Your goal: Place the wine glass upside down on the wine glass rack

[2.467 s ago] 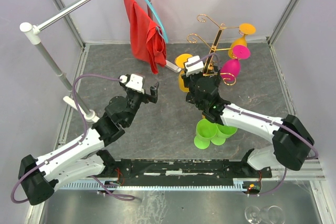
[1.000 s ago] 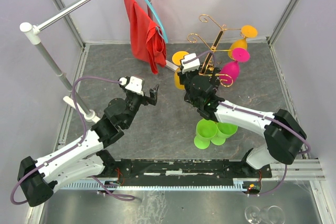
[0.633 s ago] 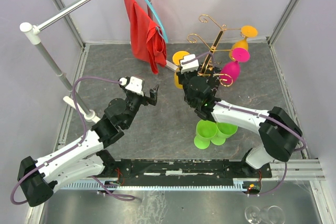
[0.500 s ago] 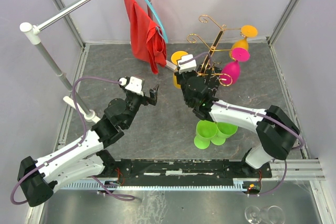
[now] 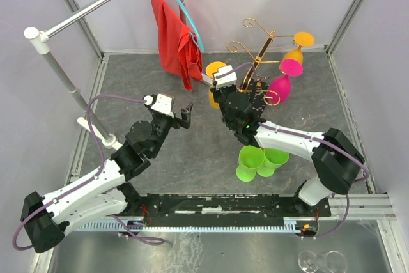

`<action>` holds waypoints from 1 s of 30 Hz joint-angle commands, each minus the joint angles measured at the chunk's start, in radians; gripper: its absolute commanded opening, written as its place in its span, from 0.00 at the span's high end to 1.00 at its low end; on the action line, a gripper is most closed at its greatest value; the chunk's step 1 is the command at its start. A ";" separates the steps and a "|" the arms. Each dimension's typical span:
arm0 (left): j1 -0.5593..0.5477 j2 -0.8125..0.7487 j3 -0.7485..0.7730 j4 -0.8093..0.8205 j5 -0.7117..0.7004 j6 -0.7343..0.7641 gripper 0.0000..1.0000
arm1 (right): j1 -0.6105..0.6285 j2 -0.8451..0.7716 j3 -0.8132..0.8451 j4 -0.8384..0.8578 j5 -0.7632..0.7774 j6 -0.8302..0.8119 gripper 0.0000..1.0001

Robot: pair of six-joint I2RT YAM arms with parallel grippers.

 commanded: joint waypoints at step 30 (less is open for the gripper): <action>0.005 -0.033 -0.016 0.044 -0.023 -0.045 0.01 | 0.012 -0.102 -0.023 -0.064 -0.268 0.010 0.79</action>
